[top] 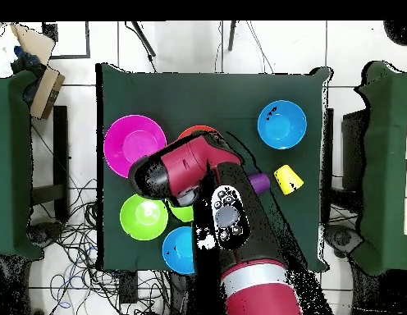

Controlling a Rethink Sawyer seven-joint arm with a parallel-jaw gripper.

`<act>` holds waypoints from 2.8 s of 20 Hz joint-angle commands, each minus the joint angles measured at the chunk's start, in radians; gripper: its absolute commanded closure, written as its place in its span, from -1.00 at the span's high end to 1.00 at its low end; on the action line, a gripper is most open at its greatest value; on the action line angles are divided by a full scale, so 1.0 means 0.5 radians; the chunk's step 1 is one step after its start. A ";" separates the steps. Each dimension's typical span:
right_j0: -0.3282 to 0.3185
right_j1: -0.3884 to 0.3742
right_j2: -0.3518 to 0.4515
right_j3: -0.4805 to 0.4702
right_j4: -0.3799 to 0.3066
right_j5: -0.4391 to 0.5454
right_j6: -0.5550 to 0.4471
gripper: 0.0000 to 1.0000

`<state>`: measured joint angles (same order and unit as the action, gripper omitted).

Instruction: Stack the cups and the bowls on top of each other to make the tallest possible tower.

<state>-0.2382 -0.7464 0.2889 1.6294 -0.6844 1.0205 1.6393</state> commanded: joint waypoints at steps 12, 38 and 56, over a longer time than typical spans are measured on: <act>0.123 0.099 -0.094 -0.155 0.105 0.036 0.254 -1.00; 0.224 0.081 -0.207 -0.186 0.186 0.087 0.204 -1.00; 0.335 0.116 -0.292 -0.284 0.359 0.214 0.300 -1.00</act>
<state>-0.0933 -0.7372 0.1333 1.5568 -0.5377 1.0220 1.6393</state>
